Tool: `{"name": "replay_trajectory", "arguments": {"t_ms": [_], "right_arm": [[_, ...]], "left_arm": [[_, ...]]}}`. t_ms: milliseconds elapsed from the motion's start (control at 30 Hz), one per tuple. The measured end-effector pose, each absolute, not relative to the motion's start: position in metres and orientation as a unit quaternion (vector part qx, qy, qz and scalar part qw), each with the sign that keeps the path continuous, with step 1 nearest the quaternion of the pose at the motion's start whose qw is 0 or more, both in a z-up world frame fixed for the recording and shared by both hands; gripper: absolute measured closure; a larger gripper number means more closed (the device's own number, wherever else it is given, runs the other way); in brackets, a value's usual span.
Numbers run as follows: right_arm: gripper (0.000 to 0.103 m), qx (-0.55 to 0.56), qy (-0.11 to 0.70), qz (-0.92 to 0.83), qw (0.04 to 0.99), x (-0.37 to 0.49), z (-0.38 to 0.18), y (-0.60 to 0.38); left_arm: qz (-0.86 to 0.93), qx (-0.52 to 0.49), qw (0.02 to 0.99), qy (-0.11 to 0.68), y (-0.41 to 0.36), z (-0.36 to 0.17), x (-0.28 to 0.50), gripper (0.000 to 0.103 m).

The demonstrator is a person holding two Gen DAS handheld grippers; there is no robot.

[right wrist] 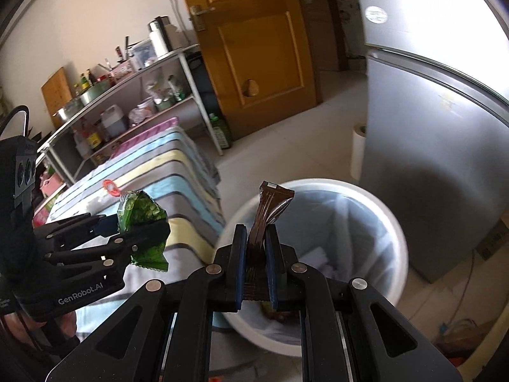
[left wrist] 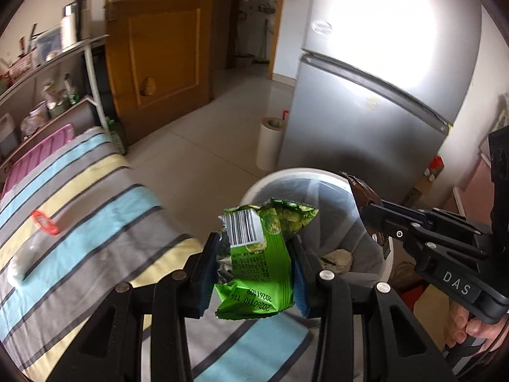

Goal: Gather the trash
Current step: 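Carry both items over the bin and open both tools to drop them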

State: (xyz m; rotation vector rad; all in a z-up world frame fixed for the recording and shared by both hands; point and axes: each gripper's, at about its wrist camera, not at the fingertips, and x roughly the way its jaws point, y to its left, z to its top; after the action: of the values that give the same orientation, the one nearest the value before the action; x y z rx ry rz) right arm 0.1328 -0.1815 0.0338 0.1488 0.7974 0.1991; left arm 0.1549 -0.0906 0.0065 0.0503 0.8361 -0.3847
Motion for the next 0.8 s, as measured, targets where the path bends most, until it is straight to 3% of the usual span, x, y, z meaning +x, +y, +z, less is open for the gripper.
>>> {"name": "replay_trajectory", "arguments": {"t_ms": [800], "right_arm": [[0.091,0.092,0.452,0.035,0.887,0.158,-0.026,-0.244]], "left_arm": [[-0.200,0.048,0.868,0.453,-0.143,-0.040,0.180,0.056]]}}
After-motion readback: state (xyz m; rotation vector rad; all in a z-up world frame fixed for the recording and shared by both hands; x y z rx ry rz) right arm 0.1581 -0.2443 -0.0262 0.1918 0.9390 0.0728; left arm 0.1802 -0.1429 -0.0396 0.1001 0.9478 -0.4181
